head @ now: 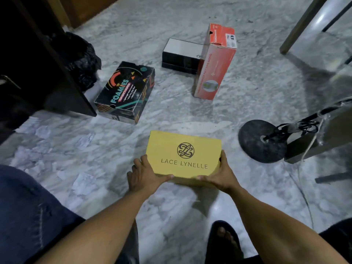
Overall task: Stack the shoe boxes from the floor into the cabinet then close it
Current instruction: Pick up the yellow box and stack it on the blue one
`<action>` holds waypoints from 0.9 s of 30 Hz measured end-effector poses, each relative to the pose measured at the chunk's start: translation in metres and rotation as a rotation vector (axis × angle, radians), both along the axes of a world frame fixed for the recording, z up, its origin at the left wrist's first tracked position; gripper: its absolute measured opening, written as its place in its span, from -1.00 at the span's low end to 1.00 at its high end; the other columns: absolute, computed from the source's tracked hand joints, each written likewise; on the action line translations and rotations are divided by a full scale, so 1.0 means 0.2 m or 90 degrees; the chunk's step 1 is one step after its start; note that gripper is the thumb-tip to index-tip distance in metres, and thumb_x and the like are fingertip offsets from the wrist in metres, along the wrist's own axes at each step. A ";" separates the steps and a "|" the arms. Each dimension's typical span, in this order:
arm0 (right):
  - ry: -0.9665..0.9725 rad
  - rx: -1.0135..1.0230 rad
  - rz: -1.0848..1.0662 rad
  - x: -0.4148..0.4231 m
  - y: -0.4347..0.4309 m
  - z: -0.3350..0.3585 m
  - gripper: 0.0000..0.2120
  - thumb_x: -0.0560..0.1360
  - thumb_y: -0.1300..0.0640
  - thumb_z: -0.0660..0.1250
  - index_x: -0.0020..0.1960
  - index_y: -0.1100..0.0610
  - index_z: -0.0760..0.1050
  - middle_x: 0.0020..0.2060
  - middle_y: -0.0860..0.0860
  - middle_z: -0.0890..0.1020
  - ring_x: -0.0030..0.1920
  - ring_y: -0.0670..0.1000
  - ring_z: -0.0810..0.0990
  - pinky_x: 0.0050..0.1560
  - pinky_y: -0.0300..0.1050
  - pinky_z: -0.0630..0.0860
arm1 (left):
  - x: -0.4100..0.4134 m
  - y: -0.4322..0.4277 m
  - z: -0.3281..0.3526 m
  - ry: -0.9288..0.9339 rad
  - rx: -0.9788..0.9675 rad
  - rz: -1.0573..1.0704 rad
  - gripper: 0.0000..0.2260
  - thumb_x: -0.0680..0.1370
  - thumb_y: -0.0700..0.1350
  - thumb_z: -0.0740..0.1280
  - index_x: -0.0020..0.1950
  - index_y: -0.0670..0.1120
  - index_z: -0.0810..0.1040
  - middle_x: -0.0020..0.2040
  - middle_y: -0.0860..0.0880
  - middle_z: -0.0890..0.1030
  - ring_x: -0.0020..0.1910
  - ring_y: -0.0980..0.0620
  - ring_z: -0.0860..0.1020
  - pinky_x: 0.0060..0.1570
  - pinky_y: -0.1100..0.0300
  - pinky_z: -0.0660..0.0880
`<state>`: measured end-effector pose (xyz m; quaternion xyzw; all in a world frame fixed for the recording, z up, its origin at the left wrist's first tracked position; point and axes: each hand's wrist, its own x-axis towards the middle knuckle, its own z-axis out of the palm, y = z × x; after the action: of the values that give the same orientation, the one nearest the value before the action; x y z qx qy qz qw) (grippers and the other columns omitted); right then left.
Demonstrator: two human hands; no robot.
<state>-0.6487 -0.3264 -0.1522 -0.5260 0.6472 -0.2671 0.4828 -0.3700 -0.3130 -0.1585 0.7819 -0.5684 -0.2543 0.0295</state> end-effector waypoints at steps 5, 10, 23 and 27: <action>0.025 0.003 0.086 -0.02 0.03 -0.05 0.25 0.00 0.09 0.77 0.44 -0.04 0.02 0.26 -0.12 0.48 0.23 -0.25 0.51 0.07 -0.25 0.57 | 0.14 -0.03 -0.05 0.146 -0.011 -0.020 0.19 0.18 0.46 0.49 0.59 0.04 -0.03 0.34 -0.07 0.28 0.31 -0.17 0.41 -0.02 0.02 0.47; 0.088 0.010 0.058 -0.02 0.04 -0.08 0.46 -0.01 -0.14 0.74 0.56 -0.19 -0.21 0.35 -0.22 0.42 0.25 -0.08 0.49 0.15 -0.03 0.52 | 0.22 -0.04 -0.13 0.237 0.006 -0.044 0.23 0.19 0.43 0.52 0.61 0.21 -0.20 0.34 0.01 0.28 0.31 -0.11 0.41 -0.01 0.01 0.50; 0.124 -0.037 0.126 -0.01 0.00 -0.01 0.23 0.11 -0.18 0.69 0.47 -0.25 -0.11 0.27 -0.24 0.45 0.19 -0.10 0.56 0.00 -0.28 0.50 | 0.30 -0.05 -0.14 0.293 -0.059 -0.035 0.29 0.07 0.47 0.55 0.59 0.30 -0.17 0.41 0.02 0.39 0.37 -0.10 0.43 0.13 -0.05 0.53; 0.144 -0.095 0.142 0.12 -0.02 0.15 0.36 0.09 -0.24 0.68 0.56 -0.15 -0.21 0.37 -0.15 0.41 0.25 -0.04 0.53 0.11 -0.03 0.56 | 0.41 0.04 0.03 0.289 -0.128 0.012 0.28 0.05 0.45 0.57 0.58 0.31 -0.10 0.36 0.02 0.43 0.33 -0.10 0.46 0.10 -0.04 0.54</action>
<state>-0.6237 -0.3296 -0.1229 -0.6556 0.6132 -0.1981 0.3937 -0.2878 -0.3058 -0.1528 0.7033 -0.5621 -0.3655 0.2363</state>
